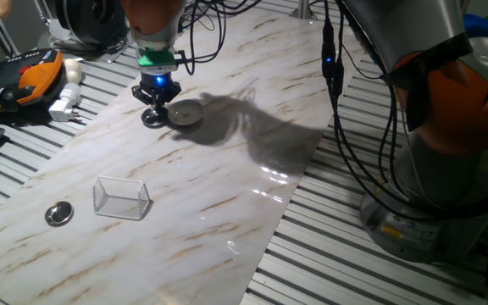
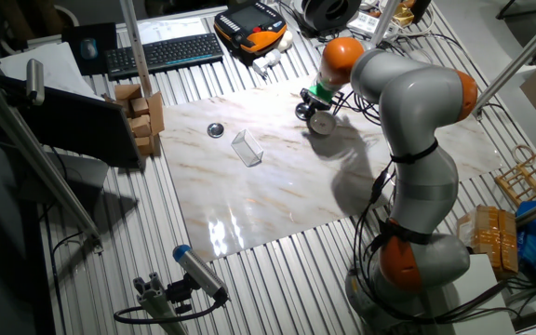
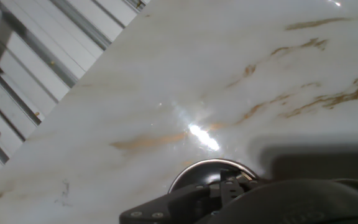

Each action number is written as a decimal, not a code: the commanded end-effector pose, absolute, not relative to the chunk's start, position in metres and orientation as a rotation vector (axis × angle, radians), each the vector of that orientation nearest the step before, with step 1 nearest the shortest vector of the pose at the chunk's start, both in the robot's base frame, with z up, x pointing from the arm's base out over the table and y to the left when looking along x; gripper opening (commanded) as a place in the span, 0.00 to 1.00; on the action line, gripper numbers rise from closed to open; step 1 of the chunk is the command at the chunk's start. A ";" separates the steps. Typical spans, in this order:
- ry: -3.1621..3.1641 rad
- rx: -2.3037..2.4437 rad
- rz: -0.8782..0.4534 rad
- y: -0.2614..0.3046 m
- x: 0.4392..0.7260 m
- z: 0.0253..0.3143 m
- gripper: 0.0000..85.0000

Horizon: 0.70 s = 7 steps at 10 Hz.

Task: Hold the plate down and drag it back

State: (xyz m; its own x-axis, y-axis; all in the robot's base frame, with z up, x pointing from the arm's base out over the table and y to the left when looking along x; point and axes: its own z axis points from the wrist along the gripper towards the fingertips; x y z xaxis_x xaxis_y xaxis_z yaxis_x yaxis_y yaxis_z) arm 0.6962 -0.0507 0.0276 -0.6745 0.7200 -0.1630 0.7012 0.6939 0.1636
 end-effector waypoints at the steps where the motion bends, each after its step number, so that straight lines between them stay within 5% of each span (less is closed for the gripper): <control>1: 2.688 1.140 0.123 -0.053 0.696 0.028 0.00; 7: 2.680 1.127 0.115 -0.064 0.692 0.028 0.00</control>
State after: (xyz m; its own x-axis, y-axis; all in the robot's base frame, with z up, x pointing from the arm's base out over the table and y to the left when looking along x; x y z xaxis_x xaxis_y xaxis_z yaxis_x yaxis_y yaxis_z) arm 0.6923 -0.0646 0.0284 -0.6767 0.7133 -0.1823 0.6950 0.7006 0.1618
